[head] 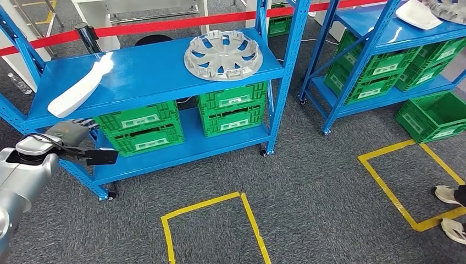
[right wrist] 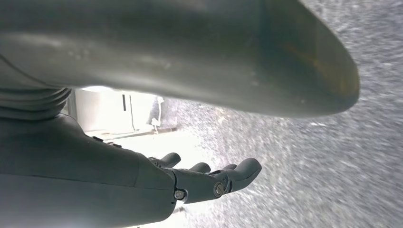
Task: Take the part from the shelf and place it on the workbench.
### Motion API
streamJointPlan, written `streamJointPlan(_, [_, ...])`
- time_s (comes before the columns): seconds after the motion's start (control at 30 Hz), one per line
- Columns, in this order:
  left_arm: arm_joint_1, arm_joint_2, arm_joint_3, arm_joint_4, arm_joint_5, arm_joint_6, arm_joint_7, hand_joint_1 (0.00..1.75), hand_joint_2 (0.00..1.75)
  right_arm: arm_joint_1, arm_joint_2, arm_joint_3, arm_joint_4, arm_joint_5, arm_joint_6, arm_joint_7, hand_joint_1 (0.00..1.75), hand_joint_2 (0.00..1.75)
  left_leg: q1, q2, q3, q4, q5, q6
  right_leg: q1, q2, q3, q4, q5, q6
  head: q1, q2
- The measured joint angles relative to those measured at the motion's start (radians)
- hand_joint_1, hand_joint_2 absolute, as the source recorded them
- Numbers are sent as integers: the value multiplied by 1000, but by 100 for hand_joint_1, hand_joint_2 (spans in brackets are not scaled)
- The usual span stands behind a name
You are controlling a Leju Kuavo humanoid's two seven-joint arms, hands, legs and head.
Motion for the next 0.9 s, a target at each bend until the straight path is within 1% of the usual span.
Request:
streamJointPlan(0.03, [0, 0, 0, 1, 0, 0, -1, 0, 0, 0, 0, 0, 0, 0, 0, 0, 0, 0, -1, 0, -16, 4, 9, -2, 1, 0, 36, -31, 24, -3, 0, 0])
streamJointPlan(0.07, [0, 0, 0, 2, 0, 0, -1, 0, 0, -1, 0, -1, 0, 0, 0, 0, 0, 0, -1, 0, -29, 10, 17, -5, 3, 0, 87, -91, 41, -8, 0, 0])
streamJointPlan(0.1, [0, 1, 0, 2, 0, 0, -1, 0, 0, -3, 0, -1, 0, 0, 0, 0, 0, 0, -2, 0, -41, 16, 23, -8, 6, 0, 140, -164, 41, -14, 0, 0])
streamJointPlan(0.13, [0, 2, 0, 2, 0, 0, -2, 0, 0, -4, -1, -1, 0, 0, -1, 0, 0, 0, -3, 1, -49, 20, 29, -14, 8, -1, 178, -220, 34, -19, 0, 0])
streamJointPlan(0.17, [0, 2, 0, 2, 0, 0, -3, 0, 0, -5, -1, -1, 0, 0, -2, -1, 0, 0, -4, 1, -53, 22, 35, -20, 11, -1, 200, -258, 23, -24, 0, 0])
streamJointPlan(0.2, [1, 3, 0, 3, 1, 1, -4, 0, 0, -5, -1, -2, 0, 0, -2, -2, 0, 0, -5, 2, -55, 20, 41, -26, 13, 0, 206, -275, 17, -29, 1, 0])
streamJointPlan(0.23, [1, 3, 0, 3, 2, 1, -5, 0, 0, -4, -1, -3, 0, 0, -3, -3, 0, 0, -4, 2, -56, 17, 48, -33, 12, -1, 201, -276, 24, -35, 1, 0])
streamJointPlan(0.27, [1, 3, 0, 3, 2, 1, -7, 0, 0, -4, 0, -5, 0, 0, -3, -3, 0, 0, -3, 2, -59, 18, 48, -39, 10, -2, 198, -281, 30, -42, 2, 0])
streamJointPlan(0.3, [1, 4, 0, 3, 4, 1, -8, 0, 0, -4, 0, -6, 0, 0, -3, -3, 0, 0, -2, 1, -66, 29, 34, -45, 8, -3, 193, -285, 40, -49, 1, 0])
streamJointPlan(0.33, [1, 6, 0, 3, 6, 0, -11, 0, 0, -4, 0, -8, 0, 0, -3, -3, 0, 0, 0, 1, -78, 60, 4, -51, 5, -5, 187, -289, 51, -54, 0, 0])
streamJointPlan(0.4, [2, 9, 0, 4, 9, -2, -19, 0, 0, -4, 0, -11, 0, 1, -3, -3, 0, 0, 5, 0, -113, 169, -82, -63, 3, -6, 170, -290, 68, -59, -2, 0])
streamJointPlan(0.43, [2, 10, 0, 4, 9, -4, -23, 0, 0, -4, 0, -12, 0, 1, -3, -3, 0, 0, 7, 1, -128, 218, -112, -67, 3, -6, 163, -290, 73, -59, -2, 0])
streamJointPlan(0.47, [3, 10, 0, 5, 10, -6, -26, 0, 0, -3, 0, -13, 0, 1, -3, -3, 0, 0, 8, 1, -137, 249, -128, -69, 3, -6, 159, -290, 76, -58, -2, 0])
streamJointPlan(0.5, [3, 10, 0, 5, 10, -6, -27, 0, 0, -3, 0, -14, 0, 1, -3, -3, 0, 0, 8, 1, -140, 262, -133, -70, 3, -6, 158, -290, 77, -58, -2, 0])
streamJointPlan(0.6, [4, 10, 0, 5, 10, -7, -28, 0, 0, -3, 0, -14, 0, 1, -3, -3, 0, 0, 9, 1, -141, 268, -134, -70, 3, -7, 157, -290, 78, -58, -2, 0])
streamJointPlan(0.63, [5, 11, 0, 5, 13, -8, -33, 0, 0, -3, 0, -14, 0, 2, -3, -3, 0, 0, 10, 1, -133, 270, -126, -71, 3, -7, 151, -289, 82, -57, -2, 0])
streamJointPlan(0.67, [7, 11, 0, 5, 15, -10, -39, 0, 0, -2, 0, -14, 0, 2, -3, -3, 0, 0, 11, 1, -111, 254, -112, -72, 2, -7, 144, -288, 88, -55, -2, 0])
streamJointPlan(0.7, [6, 11, 0, 5, 17, -11, -46, 0, 0, -1, 0, -14, 0, 3, -2, -3, 0, 0, 11, 1, -54, 186, -96, -70, 1, -7, 135, -287, 94, -50, -2, 0])
streamJointPlan(0.73, [5, 11, 0, 4, 19, -12, -52, 0, 0, -1, 0, -14, 0, 4, -1, -3, 0, 0, 10, -1, 0, 115, -78, -63, 1, -8, 127, -285, 103, -41, -2, 0])
streamJointPlan(0.77, [2, 10, 0, 3, 18, -13, -54, 0, 0, -1, 0, -15, 0, 4, -1, -4, 0, 0, 8, -2, 45, 46, -67, -56, 2, -8, 123, -284, 106, -37, -2, 0])
streamJointPlan(0.8, [0, 8, 0, 2, 17, -13, -54, 0, 0, -1, 0, -15, 0, 5, 0, -5, 0, 0, 5, -3, 75, -5, -62, -49, 4, -8, 120, -284, 110, -39, -3, 0])
streamJointPlan(0.83, [-1, 6, 0, 2, 16, -14, -52, 0, 0, -1, 0, -15, 0, 5, 0, -6, 0, 0, 3, -5, 71, -6, -58, -42, 4, -9, 119, -285, 113, -43, -3, 0])
streamJointPlan(0.87, [-2, 3, 0, 2, 16, -18, -50, 0, 0, -1, 0, -15, 0, 6, 0, -6, 0, 0, 3, -5, 69, -6, -55, -39, 5, -9, 118, -287, 115, -47, -2, 0])
streamJointPlan(0.9, [-4, 1, 0, 3, 17, -24, -50, 0, 0, -1, 0, -15, 0, 6, 1, -6, 0, 0, 1, -5, 66, -5, -54, -35, 4, -9, 117, -290, 121, -45, -2, 0])
